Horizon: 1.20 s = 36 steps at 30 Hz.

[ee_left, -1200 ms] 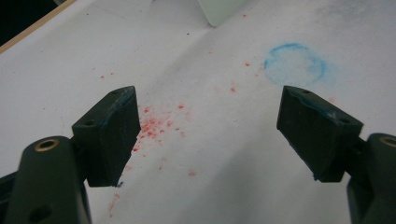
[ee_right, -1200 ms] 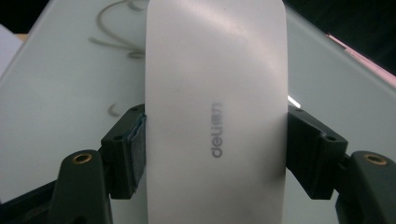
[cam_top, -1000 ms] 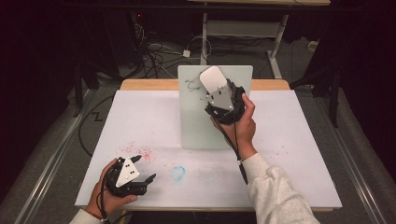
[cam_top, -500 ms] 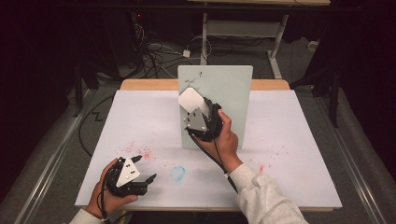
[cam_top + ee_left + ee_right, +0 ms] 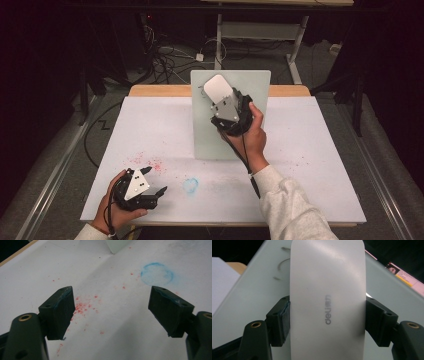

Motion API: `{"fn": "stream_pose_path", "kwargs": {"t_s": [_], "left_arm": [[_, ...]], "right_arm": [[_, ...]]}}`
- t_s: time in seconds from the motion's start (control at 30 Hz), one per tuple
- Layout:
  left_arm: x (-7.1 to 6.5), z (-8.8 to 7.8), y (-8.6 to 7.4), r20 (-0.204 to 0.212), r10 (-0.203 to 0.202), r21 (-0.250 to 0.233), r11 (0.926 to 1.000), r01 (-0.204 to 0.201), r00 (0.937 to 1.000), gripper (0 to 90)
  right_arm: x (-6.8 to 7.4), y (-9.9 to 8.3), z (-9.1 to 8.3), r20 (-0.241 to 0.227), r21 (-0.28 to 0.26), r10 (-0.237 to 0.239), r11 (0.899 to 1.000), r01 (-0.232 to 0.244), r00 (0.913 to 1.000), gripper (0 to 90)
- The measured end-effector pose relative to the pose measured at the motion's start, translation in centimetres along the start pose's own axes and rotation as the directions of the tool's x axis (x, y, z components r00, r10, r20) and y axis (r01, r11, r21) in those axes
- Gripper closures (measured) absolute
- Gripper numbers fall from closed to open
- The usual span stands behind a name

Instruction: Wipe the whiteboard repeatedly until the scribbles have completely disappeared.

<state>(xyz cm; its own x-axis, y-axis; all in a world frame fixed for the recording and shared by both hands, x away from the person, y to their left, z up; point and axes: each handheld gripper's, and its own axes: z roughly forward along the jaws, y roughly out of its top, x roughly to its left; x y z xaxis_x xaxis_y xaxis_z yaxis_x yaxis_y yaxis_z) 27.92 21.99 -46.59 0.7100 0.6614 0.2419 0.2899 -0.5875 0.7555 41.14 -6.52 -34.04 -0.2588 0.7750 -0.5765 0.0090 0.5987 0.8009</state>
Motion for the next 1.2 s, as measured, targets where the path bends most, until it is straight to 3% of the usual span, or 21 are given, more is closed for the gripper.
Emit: {"fn": "stream_pose_path", "kwargs": {"t_s": [0.1, 0.27, 0.57, 0.67, 0.8, 0.97, 1.07, 1.2], "left_arm": [[0.0, 0.0, 0.0, 0.0, 0.0, 0.0, 1.0, 0.0, 1.0, 20.6], [-0.1, 0.0, 0.1, 0.001, 0.001, -0.001, 1.0, -0.001, 1.0, 20.6], [-0.1, 0.1, 0.1, 0.005, 0.009, 0.002, 1.0, -0.009, 1.0, 20.6], [-0.2, 0.1, 0.1, 0.005, 0.01, 0.002, 0.9999, -0.01, 0.9999, 20.6], [-0.2, 0.0, 0.1, 0.003, 0.011, -0.003, 0.9999, -0.011, 0.9999, 20.6], [-0.2, -0.2, 0.1, 0.0, 0.014, -0.004, 0.9999, -0.014, 0.9999, 20.6], [-0.2, -0.2, 0.0, 0.001, 0.012, -0.004, 0.9999, -0.012, 0.9999, 20.6], [-0.2, -0.2, 0.0, 0.001, 0.013, -0.004, 0.9999, -0.013, 0.9999, 20.6]], "right_arm": [[-0.9, 0.3, 0.1, 0.012, -0.002, 0.024, 1.0, -0.024, 0.9996, 31.3], [-0.2, 0.5, 0.2, 0.008, -0.004, -0.001, 1.0, 0.001, 1.0, 31.3], [4.0, 0.0, 0.1, -0.082, 0.013, -0.112, 0.994, 0.113, 0.9904, 31.3], [4.7, -0.3, 0.1, -0.088, 0.016, -0.134, 0.991, 0.136, 0.9871, 31.3], [4.1, -0.1, 0.1, -0.113, 0.017, -0.12, 0.992, 0.123, 0.9864, 31.3], [1.3, 0.9, 0.2, -0.051, 0.018, -0.053, 0.998, 0.054, 0.9973, 31.3], [-0.1, 1.1, 0.2, -0.022, 0.019, -0.02, 1.0, 0.02, 0.9996, 31.3], [-0.2, 1.0, 0.3, 0.001, 0.015, 0.001, 1.0, -0.001, 1.0, 31.3]]}}
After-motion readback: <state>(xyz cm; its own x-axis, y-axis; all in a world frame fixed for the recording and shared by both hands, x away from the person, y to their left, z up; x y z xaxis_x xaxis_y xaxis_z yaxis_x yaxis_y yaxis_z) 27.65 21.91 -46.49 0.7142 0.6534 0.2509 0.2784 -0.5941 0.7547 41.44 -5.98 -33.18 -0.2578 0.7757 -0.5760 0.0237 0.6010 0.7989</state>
